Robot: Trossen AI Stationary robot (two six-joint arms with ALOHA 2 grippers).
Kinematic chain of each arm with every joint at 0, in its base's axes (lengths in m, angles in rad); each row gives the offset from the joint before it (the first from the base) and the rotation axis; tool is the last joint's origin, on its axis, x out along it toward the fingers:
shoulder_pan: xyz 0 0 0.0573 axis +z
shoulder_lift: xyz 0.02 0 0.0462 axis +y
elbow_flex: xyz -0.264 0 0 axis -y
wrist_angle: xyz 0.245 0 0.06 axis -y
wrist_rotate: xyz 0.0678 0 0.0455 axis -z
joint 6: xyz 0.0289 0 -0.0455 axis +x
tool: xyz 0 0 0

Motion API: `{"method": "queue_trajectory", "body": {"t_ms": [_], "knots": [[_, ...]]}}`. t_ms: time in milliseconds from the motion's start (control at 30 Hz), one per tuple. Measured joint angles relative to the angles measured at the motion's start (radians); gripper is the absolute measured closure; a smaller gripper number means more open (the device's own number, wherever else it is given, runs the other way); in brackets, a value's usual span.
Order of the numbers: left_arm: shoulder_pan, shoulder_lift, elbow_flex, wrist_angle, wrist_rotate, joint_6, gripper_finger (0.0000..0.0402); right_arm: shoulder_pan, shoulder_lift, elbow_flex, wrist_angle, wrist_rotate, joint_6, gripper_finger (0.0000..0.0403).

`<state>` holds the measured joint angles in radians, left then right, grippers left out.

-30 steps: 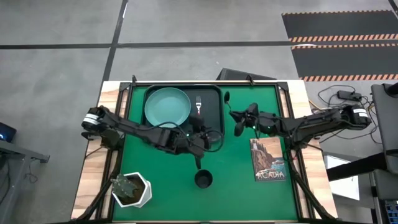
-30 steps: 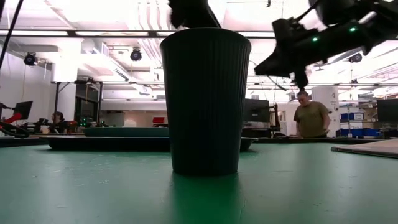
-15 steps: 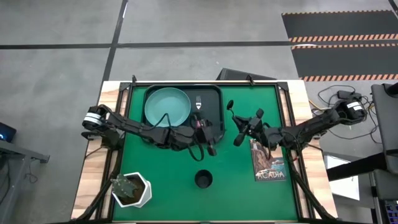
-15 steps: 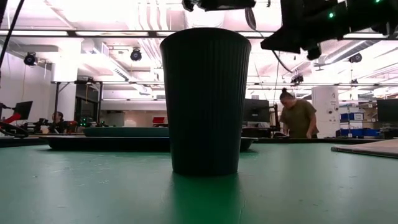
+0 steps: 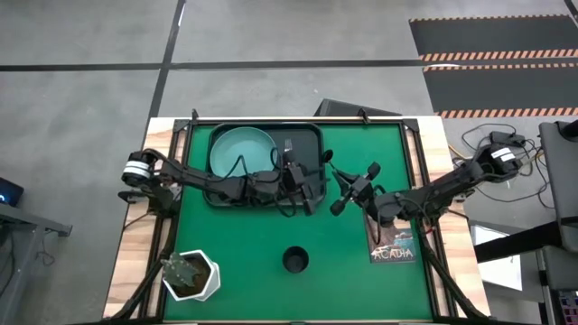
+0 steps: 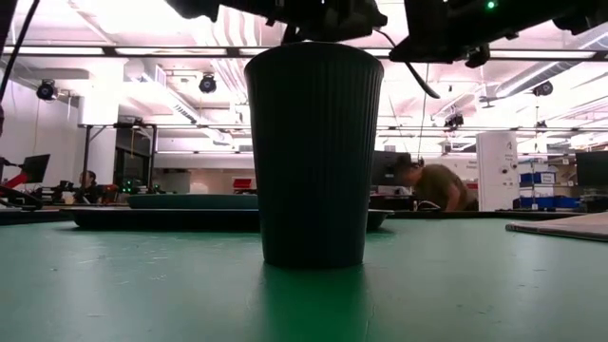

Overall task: Pick and place plate/cup/fork/spoon on tray
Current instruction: Put the blue spoon on the black tray to the right of the pink fork

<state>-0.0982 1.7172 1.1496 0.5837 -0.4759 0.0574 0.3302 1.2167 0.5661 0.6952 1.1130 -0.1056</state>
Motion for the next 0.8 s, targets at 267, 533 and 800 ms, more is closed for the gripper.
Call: {"method": "queue_trajectory", "body": {"t_ms": [267,533,800], "knots": [[0.024,0.002,0.000,0.038,0.018,-0.003,0.0276,0.000,0.044,0.032,0.001,0.013,-0.012,0.0391],[0.041,0.003,-0.001,0.033,0.030,-0.045,0.0276,-0.001,0.092,0.061,0.003,0.031,-0.020,0.0391],[0.039,0.001,-0.022,0.035,0.026,-0.044,0.0276,0.002,0.102,0.068,-0.015,0.114,-0.086,0.0391]]}}
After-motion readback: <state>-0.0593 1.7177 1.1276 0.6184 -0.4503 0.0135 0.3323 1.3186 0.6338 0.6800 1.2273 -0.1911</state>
